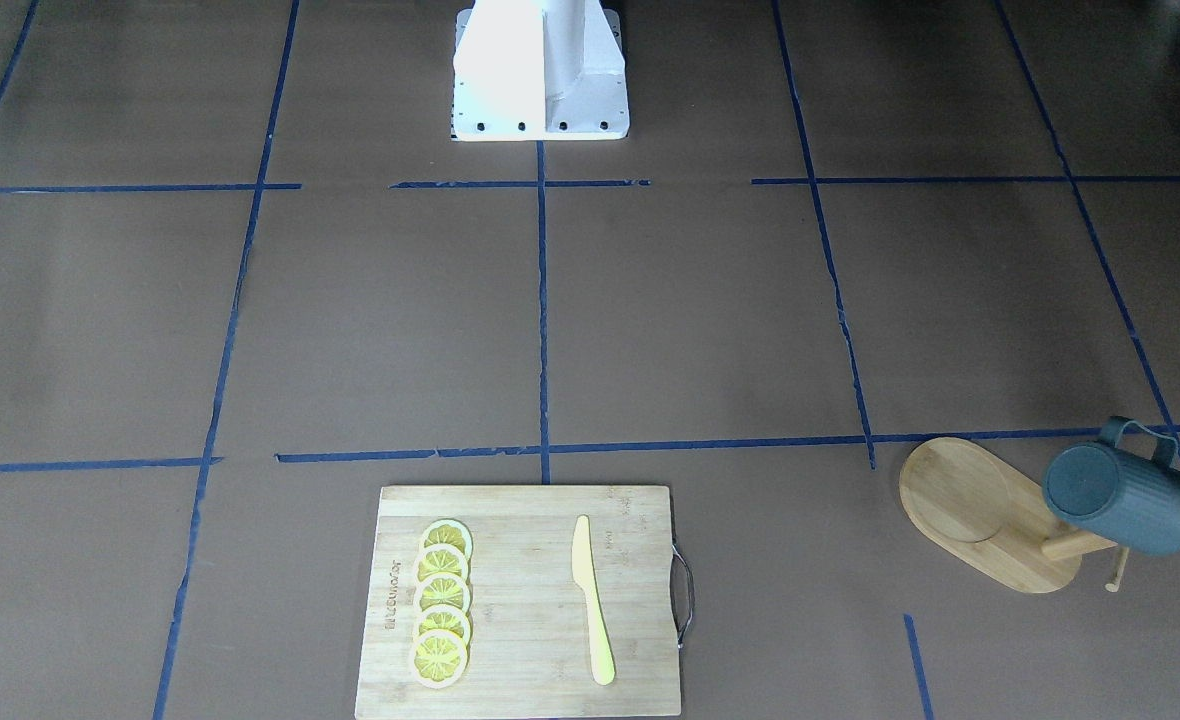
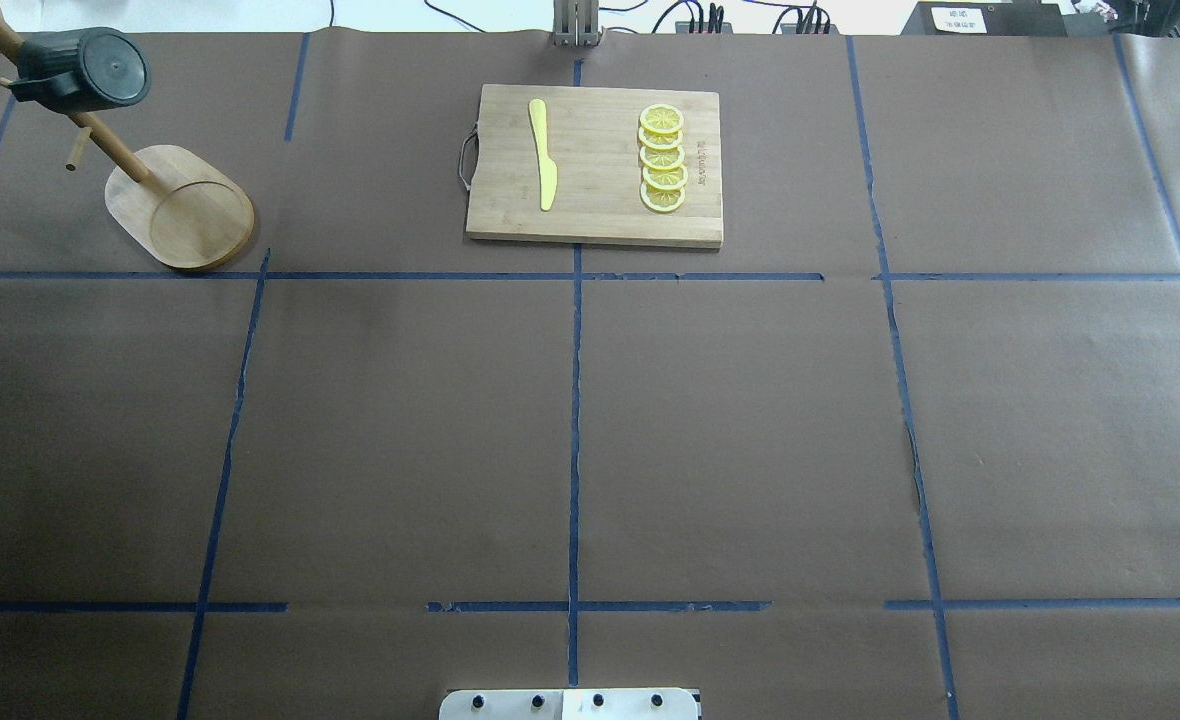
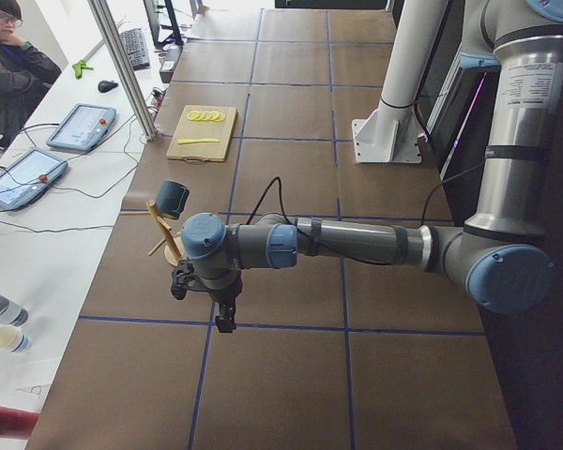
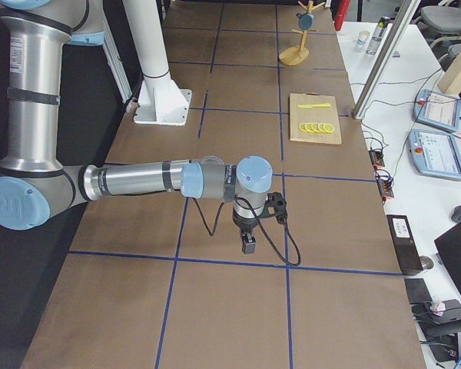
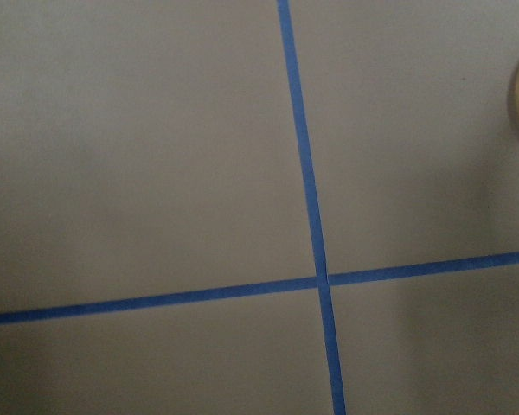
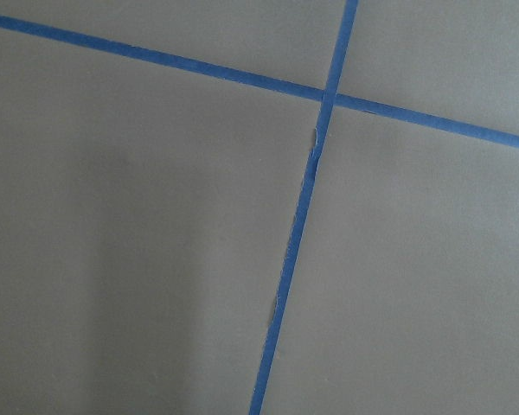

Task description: Hang cup on storage rack

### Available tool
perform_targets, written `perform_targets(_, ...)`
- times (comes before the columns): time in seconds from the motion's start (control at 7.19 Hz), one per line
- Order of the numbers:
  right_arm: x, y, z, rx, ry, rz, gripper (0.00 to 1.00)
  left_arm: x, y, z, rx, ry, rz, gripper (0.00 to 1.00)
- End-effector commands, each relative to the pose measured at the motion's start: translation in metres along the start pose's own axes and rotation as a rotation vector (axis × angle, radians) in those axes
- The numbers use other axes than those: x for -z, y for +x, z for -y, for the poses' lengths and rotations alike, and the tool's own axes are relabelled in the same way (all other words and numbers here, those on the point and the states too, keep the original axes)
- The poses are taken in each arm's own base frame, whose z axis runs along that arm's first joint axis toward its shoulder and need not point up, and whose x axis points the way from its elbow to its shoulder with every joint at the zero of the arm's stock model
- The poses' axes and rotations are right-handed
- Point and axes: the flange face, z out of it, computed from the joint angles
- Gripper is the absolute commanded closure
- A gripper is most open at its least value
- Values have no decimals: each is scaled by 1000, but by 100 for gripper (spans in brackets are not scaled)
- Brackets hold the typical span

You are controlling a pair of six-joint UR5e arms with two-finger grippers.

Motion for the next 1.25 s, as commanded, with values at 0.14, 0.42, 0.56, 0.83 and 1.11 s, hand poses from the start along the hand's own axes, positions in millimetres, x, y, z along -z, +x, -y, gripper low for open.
perform_targets(0.14, 0, 0, 1, 0, 1, -2, 0, 3, 3, -16, -22, 20, 1, 0)
perform_targets(0.42, 1, 0, 1, -12, 2, -2, 0, -9, -7, -14, -8, 9, -1, 0)
perform_targets(0.56, 0, -1, 1, -19, 1, 0, 0, -6, -4, -12, -16, 13, 2, 0)
perform_targets(0.83, 0, -1, 1, -19, 1, 0, 0, -5, -4, -13, -22, 15, 7, 0)
perform_targets(1.11, -1, 0, 1, -20, -1, 0, 0, -7, -5, -14, -20, 11, 7, 0)
